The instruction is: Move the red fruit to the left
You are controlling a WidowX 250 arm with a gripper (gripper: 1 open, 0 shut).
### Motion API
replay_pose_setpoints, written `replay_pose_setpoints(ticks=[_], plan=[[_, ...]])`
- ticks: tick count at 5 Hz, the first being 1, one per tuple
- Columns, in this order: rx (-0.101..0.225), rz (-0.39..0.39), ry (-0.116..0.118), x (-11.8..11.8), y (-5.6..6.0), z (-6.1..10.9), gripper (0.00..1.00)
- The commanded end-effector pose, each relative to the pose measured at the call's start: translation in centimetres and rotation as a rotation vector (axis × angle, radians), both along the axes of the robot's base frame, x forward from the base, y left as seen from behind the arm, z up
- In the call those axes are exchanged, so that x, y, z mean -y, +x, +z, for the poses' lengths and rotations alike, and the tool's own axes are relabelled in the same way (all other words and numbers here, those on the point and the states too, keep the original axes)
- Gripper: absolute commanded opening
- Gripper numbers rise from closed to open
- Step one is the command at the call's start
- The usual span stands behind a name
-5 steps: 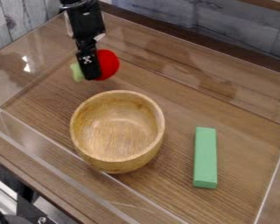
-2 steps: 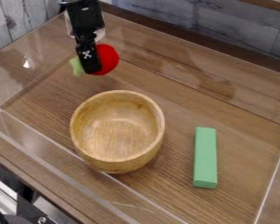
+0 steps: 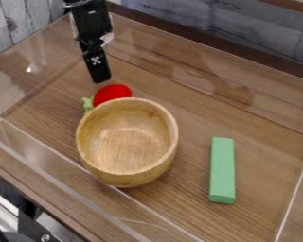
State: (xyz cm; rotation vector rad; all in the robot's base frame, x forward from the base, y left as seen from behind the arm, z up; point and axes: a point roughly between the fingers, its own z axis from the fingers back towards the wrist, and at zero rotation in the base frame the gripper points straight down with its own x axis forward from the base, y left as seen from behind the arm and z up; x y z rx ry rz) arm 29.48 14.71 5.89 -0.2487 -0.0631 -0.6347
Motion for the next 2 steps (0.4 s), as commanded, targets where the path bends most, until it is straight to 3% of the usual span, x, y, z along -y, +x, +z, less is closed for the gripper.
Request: replay_pose_setpoints(ticks=[1, 2], plan=[[0.075, 0.018, 0.046, -0.58, -0.14, 2.19, 1.0], [0.071, 0.013, 0.048, -0.56, -0.75, 1.28, 1.0]])
